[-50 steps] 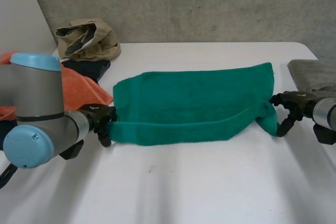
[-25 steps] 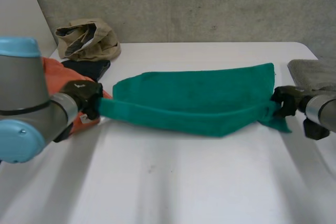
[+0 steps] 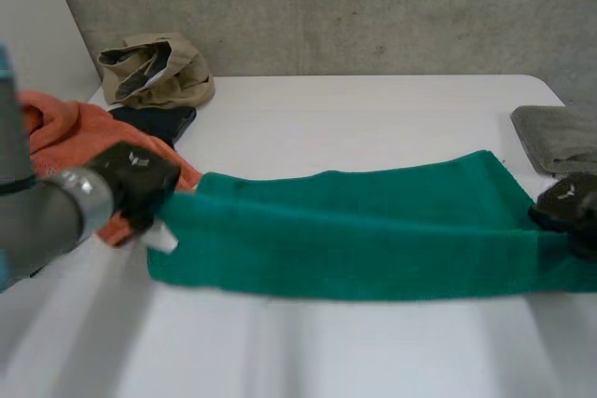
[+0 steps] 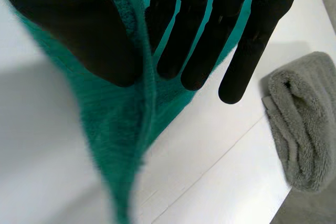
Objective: Fold the laundry.
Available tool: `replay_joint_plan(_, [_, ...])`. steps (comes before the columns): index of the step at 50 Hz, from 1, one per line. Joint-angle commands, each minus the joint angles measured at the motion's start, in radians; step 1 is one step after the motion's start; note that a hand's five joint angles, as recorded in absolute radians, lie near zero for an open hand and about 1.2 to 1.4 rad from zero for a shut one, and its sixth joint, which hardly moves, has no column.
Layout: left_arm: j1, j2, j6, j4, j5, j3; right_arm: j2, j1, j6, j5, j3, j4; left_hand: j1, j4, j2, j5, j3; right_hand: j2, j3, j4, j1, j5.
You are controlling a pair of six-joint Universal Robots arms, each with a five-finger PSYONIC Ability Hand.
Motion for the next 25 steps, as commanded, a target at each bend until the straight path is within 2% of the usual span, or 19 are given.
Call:
replay_joint_plan(1, [-0.039,-0.24,-0.063,0.191,-0.085,0.39,0.205,0.077,0.17,0.088,-0.377,-0.146,0.249,0.197,0.2,0.233,0.207,0.219,0.207,0.202,0.26,0.217])
replay_joint_plan(6, [-0.041,-0.285,-0.118,0.385,-0.126,0.629,0.234,0.094,0.357,0.093,-0.653,-0.379,0.249,0.197,0.2,0.233,0.207,0.219,0.207,0.202,0.26,0.217])
replay_joint_plan(9, [-0.036,-0.27,-0.158,0.548,-0.15,0.69,0.208,0.099,0.468,0.09,-0.679,-0.582,0.249,0.197,0.2,0.233,0.207,0.219,0.207,0.202,0.26,0.217])
replay_joint_plan(13, [-0.033,-0.233,-0.189,0.7,-0.164,0.682,0.152,0.107,0.52,0.093,-0.62,-0.812,0.249,0.197,0.2,0.233,0.207,0.219,0.207,0.202,0.26,0.217])
replay_joint_plan(16, [-0.033,-0.228,-0.2,0.708,-0.161,0.657,0.13,0.117,0.512,0.087,-0.557,-0.869,0.249,0.197,0.2,0.233,0.207,0.219,0.207,0.202,0.26,0.217])
replay_joint_plan(25, [-0.002,-0.253,-0.25,0.659,-0.146,0.481,0.155,0.142,0.497,0.051,-0.422,-0.823,0.249,0.197,0.2,0.233,0.207,0.219,0.207,0.202,0.26,0.217])
